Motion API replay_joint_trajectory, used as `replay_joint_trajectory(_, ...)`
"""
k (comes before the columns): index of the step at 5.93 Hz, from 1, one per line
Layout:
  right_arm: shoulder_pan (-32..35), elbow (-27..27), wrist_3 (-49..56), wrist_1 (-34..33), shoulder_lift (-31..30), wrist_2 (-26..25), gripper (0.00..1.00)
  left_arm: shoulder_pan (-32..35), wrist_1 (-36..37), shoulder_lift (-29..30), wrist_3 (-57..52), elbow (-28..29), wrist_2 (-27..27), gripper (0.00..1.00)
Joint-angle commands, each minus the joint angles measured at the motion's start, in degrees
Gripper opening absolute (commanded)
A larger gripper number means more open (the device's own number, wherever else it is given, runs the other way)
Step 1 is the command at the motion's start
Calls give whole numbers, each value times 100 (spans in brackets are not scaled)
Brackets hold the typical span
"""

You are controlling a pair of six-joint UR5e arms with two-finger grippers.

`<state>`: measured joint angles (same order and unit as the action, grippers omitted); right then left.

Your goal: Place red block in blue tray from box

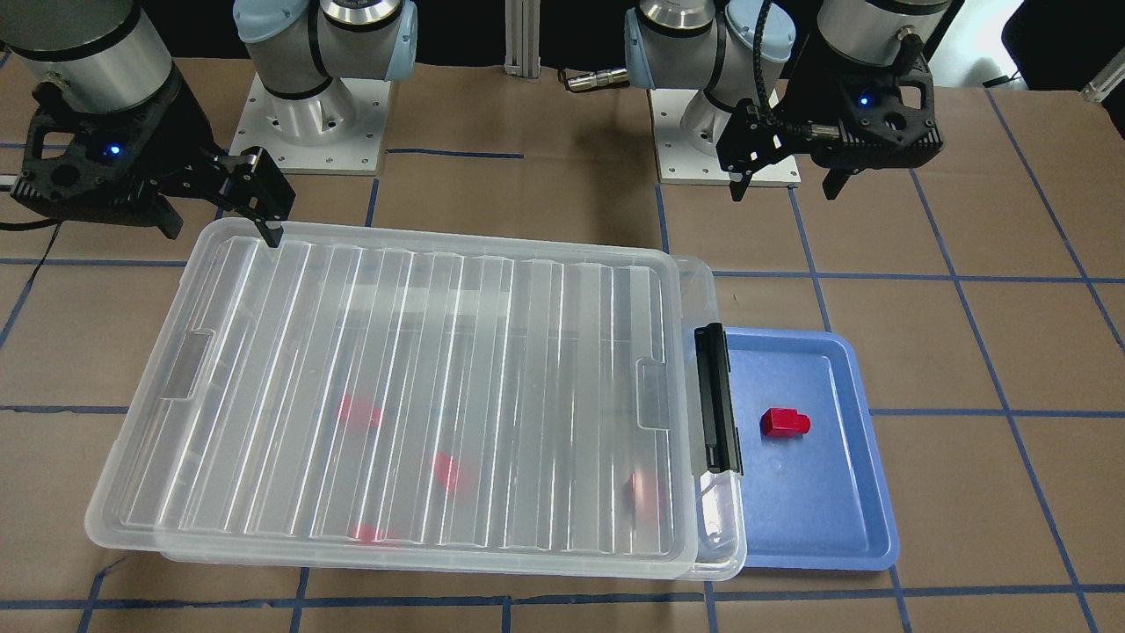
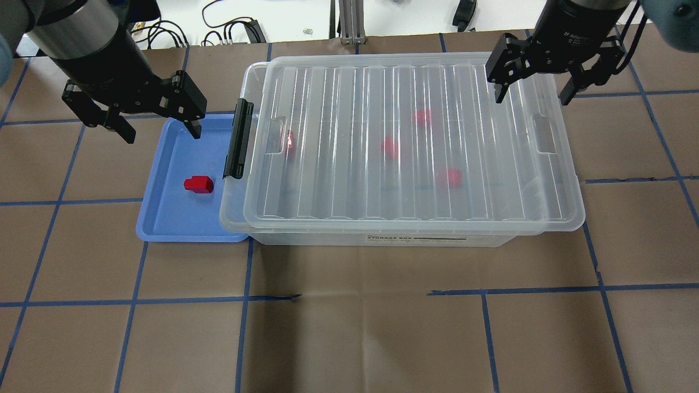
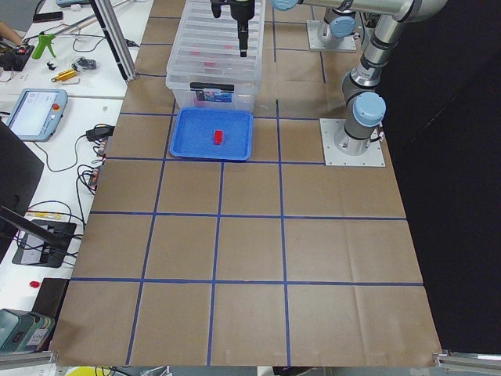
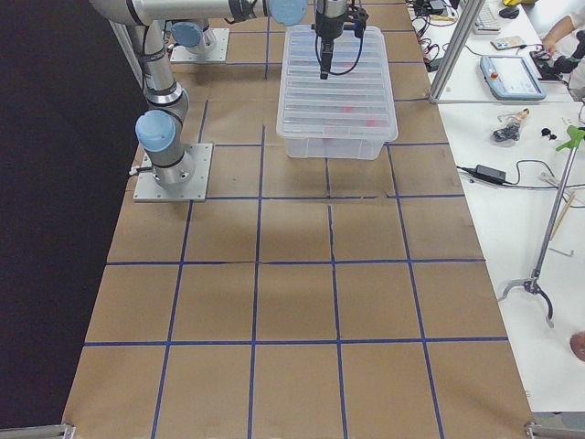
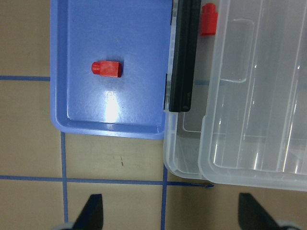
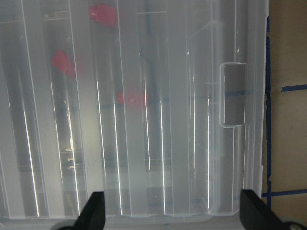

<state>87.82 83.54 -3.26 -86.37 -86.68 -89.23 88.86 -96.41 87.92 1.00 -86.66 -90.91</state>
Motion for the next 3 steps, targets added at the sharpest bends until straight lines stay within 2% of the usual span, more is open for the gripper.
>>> replay_joint_trajectory(1,-2,22,-8,32,-7,2,100,0,-1,6,-4,0,-6,99)
replay_joint_trajectory(3,-2,30,-8,41,-7,-16,100,0,8,6,-4,0,-6,99)
